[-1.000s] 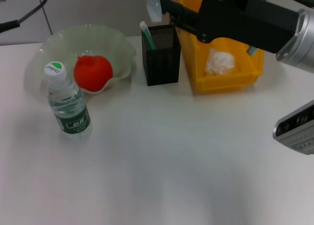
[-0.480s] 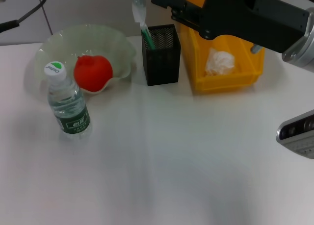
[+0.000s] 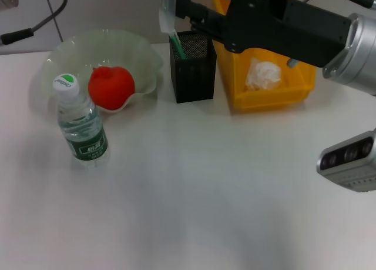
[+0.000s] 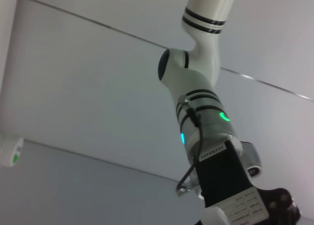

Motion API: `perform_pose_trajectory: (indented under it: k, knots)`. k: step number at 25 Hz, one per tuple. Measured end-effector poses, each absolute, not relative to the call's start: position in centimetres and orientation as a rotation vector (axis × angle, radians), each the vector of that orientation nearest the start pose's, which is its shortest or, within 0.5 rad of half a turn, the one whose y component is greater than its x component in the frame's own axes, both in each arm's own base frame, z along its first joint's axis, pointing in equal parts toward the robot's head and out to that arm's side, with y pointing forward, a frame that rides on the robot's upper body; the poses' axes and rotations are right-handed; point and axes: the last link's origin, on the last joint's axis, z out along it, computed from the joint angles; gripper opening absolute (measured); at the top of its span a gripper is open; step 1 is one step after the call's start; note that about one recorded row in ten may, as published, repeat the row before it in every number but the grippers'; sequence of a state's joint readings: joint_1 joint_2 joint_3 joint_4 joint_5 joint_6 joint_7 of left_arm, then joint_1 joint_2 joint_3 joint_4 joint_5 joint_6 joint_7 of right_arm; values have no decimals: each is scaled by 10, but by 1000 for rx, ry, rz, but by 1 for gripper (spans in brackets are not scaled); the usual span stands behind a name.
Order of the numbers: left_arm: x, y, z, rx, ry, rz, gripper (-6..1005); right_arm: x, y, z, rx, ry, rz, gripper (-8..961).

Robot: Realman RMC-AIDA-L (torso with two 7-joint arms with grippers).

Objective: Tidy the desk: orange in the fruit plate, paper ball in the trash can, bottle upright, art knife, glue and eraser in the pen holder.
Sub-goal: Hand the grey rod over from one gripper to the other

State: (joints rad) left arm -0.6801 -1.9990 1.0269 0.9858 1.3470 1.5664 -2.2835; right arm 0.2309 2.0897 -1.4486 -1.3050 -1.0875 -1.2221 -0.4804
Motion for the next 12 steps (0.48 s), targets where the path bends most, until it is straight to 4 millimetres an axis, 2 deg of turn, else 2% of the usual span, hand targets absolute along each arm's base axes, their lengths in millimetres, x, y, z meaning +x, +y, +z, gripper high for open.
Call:
perform_pose_trajectory:
  k: [12]
  knots:
    - [-88,376,77,-2769,-1025,-1404,140,119,312,33,-1307,-1657,248,411]
